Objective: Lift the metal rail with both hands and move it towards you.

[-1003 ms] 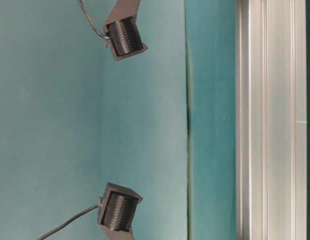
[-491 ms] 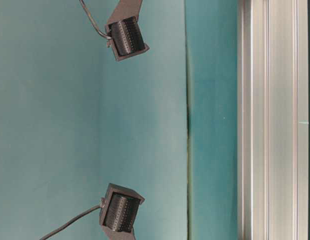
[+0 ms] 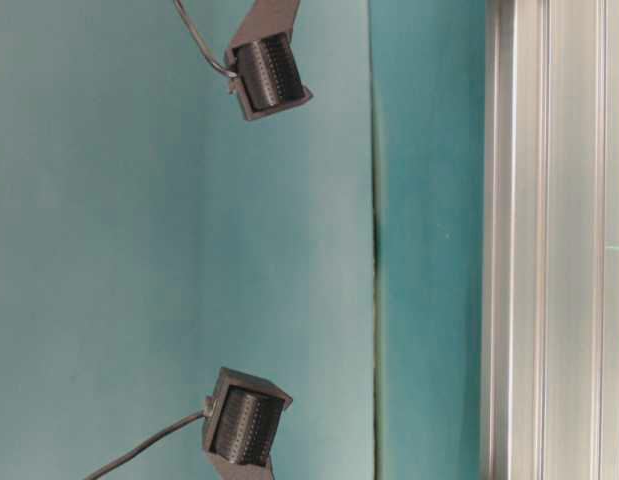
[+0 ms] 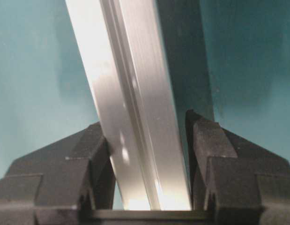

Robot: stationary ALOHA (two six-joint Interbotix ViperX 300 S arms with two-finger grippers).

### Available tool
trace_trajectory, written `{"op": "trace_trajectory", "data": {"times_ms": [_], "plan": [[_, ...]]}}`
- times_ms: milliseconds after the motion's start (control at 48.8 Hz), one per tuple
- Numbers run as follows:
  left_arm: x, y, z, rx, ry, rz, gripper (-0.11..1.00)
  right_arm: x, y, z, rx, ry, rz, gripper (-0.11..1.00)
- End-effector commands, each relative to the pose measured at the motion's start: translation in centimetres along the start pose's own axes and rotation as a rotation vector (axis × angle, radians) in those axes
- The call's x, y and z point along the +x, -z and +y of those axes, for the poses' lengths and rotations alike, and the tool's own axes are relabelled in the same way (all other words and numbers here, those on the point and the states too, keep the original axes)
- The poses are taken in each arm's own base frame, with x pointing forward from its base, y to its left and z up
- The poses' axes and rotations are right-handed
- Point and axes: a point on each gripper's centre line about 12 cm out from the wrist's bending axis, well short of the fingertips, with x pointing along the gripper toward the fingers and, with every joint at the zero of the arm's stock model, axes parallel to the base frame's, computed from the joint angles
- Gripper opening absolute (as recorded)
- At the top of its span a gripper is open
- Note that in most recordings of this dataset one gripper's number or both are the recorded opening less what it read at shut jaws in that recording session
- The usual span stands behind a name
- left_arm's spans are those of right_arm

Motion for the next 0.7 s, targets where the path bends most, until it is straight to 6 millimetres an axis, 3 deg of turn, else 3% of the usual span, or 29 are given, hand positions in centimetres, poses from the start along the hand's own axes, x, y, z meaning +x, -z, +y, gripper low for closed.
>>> {"op": "trace_trajectory", "data": {"times_ms": [0, 676], "plan": [[-0.21, -0.23, -0.19, -0.071, 0.009, -0.018, 0.29, 0.26, -0.02, -1.34, 0.13, 0.008, 0.008, 0.42], [0.51, -0.36, -0.3, -0.059, 0.024, -0.08, 0.29, 0.72, 0.27, -1.51, 0.133, 0.012, 0.016, 0.42]]}}
